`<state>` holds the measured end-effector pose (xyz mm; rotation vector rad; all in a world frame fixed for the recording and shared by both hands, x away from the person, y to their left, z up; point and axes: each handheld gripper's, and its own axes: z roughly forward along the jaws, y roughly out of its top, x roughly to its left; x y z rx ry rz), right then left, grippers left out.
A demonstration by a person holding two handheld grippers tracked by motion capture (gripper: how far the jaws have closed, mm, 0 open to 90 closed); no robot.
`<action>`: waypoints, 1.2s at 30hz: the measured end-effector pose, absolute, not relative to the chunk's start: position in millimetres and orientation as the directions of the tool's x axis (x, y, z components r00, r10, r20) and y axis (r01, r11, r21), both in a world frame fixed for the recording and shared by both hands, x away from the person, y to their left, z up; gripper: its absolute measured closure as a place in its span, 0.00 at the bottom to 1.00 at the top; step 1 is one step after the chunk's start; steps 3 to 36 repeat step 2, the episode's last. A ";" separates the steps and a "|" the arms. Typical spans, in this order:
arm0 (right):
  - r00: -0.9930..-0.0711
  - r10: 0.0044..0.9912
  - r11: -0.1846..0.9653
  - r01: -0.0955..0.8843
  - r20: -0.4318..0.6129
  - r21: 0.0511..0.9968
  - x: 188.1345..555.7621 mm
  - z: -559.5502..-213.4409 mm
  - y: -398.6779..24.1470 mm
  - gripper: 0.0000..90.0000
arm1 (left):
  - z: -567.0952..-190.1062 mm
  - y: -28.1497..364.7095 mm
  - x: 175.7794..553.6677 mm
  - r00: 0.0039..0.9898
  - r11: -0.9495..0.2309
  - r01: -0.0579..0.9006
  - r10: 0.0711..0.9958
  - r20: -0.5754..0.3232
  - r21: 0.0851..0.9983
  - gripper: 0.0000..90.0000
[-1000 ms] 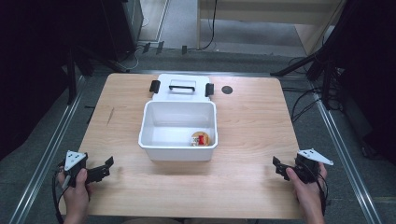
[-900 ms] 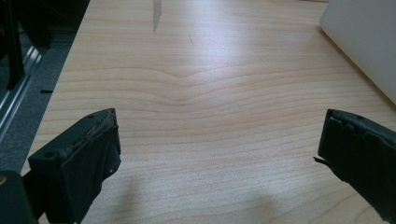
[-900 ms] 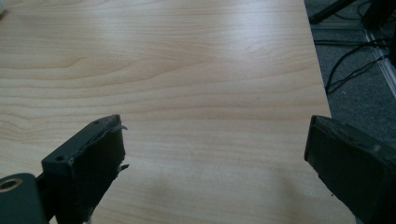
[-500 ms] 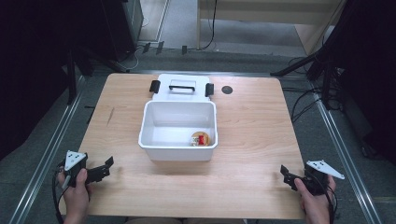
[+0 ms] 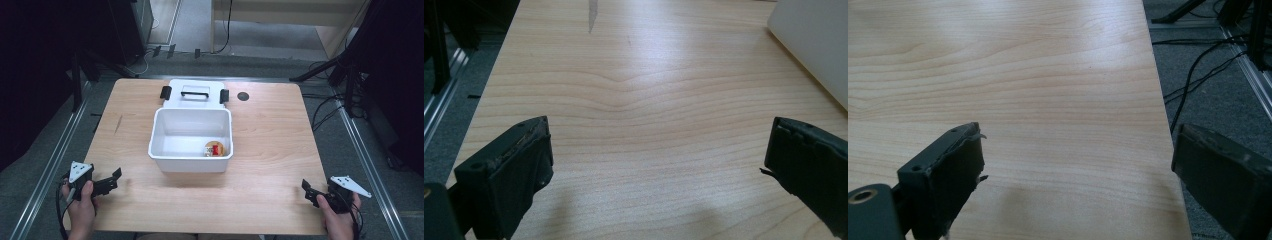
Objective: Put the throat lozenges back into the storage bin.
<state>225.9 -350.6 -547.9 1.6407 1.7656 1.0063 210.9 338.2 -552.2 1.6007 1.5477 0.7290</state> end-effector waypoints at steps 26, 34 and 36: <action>-0.129 0.986 -0.007 0.593 0.104 0.805 225.6 -548.1 -350.0 0.07 | -552.3 338.5 211.1 0.098 0.043 0.543 0.989 -0.114 0.839 0.00; -0.129 0.986 -0.007 0.593 0.104 0.805 225.6 -548.1 -350.0 0.07 | -552.3 338.5 211.1 0.098 0.043 0.543 0.989 -0.114 0.839 0.00; -0.129 0.986 -0.007 0.593 0.104 0.805 225.6 -548.1 -350.0 0.07 | -552.3 338.5 211.1 0.098 0.043 0.543 0.989 -0.114 0.839 0.00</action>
